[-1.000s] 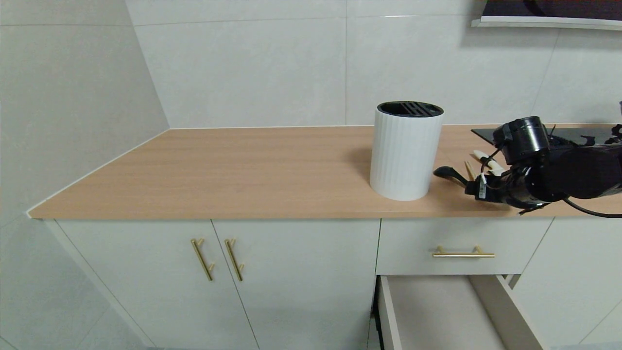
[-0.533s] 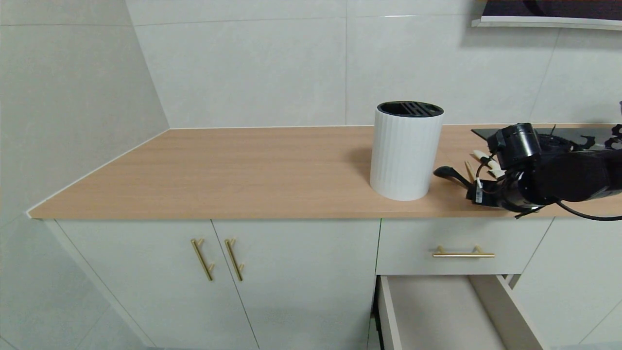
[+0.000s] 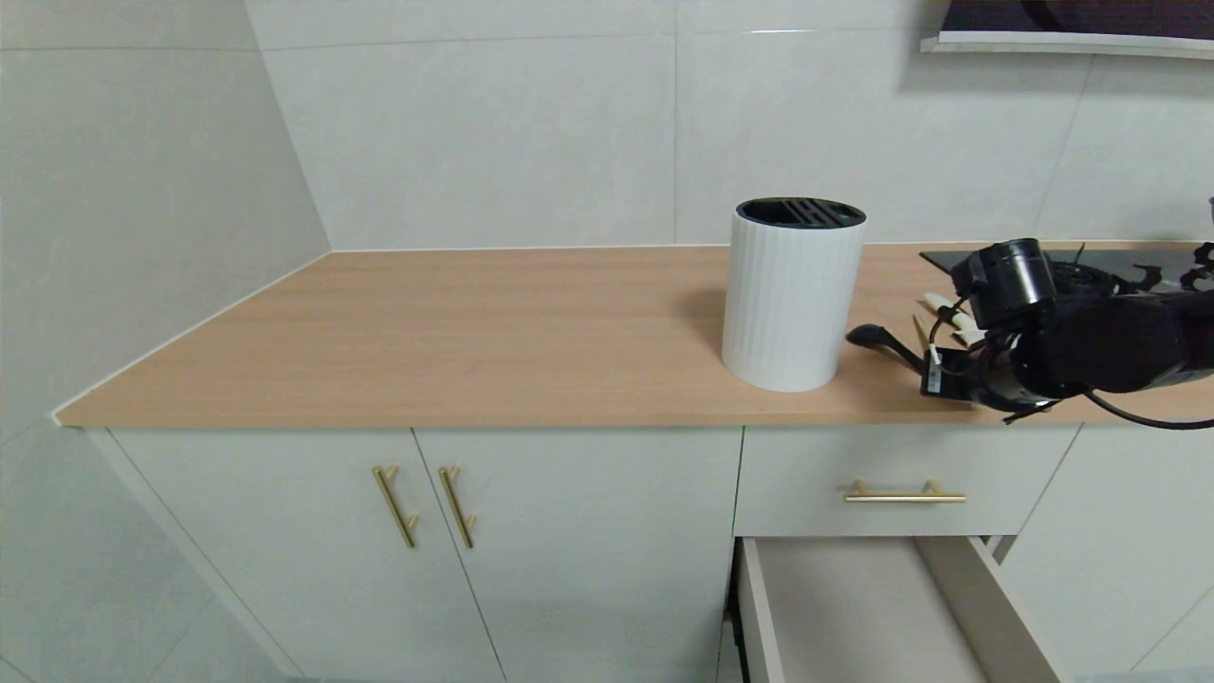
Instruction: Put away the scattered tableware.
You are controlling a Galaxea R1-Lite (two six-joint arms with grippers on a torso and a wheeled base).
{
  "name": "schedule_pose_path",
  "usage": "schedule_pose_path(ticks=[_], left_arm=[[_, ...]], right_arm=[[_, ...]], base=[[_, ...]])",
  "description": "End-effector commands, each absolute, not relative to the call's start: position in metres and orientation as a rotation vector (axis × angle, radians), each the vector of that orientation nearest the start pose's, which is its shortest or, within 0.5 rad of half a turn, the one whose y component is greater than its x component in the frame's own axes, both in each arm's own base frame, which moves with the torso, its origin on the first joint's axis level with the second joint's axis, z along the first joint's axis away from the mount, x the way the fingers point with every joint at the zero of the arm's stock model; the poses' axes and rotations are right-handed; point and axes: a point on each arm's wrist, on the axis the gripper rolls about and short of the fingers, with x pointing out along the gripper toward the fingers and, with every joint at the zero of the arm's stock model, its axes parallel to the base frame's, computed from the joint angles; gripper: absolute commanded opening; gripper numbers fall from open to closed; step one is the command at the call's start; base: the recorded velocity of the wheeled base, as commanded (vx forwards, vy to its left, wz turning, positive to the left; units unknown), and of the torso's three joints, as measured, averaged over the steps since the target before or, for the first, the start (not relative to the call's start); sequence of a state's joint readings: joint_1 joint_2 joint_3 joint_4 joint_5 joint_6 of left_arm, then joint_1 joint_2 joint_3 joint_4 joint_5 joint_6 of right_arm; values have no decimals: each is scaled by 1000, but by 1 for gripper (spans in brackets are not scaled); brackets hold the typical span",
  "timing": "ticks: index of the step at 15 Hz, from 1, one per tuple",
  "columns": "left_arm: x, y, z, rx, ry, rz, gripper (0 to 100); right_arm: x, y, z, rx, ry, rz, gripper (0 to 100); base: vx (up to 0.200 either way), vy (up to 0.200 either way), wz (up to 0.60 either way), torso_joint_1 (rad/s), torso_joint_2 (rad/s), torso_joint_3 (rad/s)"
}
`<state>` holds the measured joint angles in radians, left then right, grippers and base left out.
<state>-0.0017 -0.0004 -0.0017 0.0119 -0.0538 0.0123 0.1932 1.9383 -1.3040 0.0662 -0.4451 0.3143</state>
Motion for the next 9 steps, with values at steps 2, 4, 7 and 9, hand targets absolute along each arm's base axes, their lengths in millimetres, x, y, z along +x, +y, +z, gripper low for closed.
schedule_pose_path(ticks=[2, 4, 7, 9], left_arm=[[-23, -1, 75, 12, 10, -55, 100], [-23, -1, 75, 12, 10, -55, 100], [-23, -1, 75, 12, 10, -55, 100], [-23, -1, 75, 12, 10, -55, 100]], right_arm=[[353, 60, 188, 89, 588, -334, 0], [329, 59, 206, 100, 557, -312, 0], [285, 54, 223, 115, 552, -245, 0], [245, 47, 242, 148, 561, -157, 0]], base=[[0, 0, 0, 0, 0, 0], [0, 0, 0, 0, 0, 0], [0, 0, 0, 0, 0, 0], [0, 0, 0, 0, 0, 0]])
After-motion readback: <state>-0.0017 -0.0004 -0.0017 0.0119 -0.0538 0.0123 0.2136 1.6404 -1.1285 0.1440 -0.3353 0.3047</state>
